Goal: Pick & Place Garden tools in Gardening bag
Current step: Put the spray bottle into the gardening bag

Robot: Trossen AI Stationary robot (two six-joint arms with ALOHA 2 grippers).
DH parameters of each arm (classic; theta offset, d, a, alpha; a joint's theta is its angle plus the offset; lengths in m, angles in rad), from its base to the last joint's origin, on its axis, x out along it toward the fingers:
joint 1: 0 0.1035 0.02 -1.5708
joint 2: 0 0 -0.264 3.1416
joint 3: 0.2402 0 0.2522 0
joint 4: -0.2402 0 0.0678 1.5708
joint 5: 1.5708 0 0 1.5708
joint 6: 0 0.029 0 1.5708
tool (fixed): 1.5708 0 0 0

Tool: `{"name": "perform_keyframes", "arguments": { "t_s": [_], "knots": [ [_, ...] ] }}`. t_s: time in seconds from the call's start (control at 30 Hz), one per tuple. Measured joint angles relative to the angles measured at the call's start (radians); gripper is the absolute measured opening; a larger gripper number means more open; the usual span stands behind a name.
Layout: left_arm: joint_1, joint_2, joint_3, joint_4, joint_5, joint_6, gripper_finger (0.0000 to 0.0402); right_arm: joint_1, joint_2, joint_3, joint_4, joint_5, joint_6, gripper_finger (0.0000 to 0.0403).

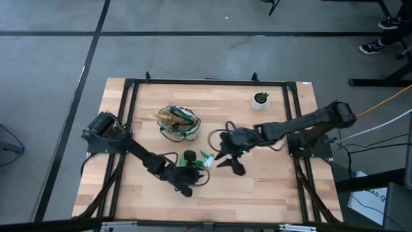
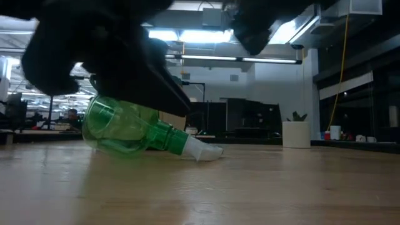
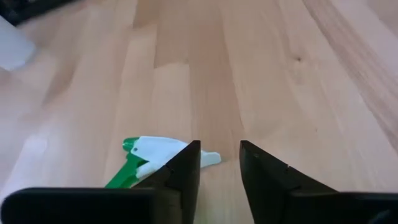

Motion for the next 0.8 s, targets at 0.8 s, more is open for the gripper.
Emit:
{"name": "perform_keyframes", "arguments": {
  "t_s": [0.8],
  "knots": [
    [0.231, 0.025, 0.284, -0.641, 0.352, -0.042, 0.0226, 0.26, -0.159, -0.524, 0.524, 0.25, 0.058, 0.0158]
  ]
}}
